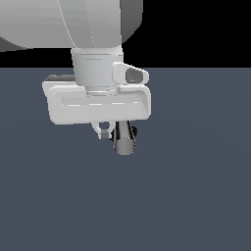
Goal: Turn on the faucet by rotating a designated handle.
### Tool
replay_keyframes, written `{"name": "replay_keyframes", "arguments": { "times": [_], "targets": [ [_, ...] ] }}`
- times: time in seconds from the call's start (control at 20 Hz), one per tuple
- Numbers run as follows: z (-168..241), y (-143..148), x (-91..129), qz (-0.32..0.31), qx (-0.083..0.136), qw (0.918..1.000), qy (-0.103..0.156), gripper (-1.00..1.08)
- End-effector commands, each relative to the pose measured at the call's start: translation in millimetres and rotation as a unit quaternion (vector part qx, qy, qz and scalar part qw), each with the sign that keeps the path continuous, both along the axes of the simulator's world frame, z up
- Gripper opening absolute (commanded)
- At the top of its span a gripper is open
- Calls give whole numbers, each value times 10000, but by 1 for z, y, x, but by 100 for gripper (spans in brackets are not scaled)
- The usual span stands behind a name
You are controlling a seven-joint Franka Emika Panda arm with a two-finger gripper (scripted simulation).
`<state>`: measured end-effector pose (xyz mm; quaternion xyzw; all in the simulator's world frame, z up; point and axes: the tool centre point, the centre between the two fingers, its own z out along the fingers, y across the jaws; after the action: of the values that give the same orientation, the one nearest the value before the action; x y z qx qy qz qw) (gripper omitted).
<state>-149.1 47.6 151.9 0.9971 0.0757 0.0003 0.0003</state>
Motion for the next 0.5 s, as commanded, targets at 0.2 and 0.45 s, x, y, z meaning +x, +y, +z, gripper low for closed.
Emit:
{"name": "replay_keyframes", "arguments": {
  "times": [0.2, 0.45],
  "targets": [
    [-31, 5, 12, 43, 5, 10000, 0, -100],
    [-45, 6, 18, 59, 5, 10000, 2, -100]
  ]
}}
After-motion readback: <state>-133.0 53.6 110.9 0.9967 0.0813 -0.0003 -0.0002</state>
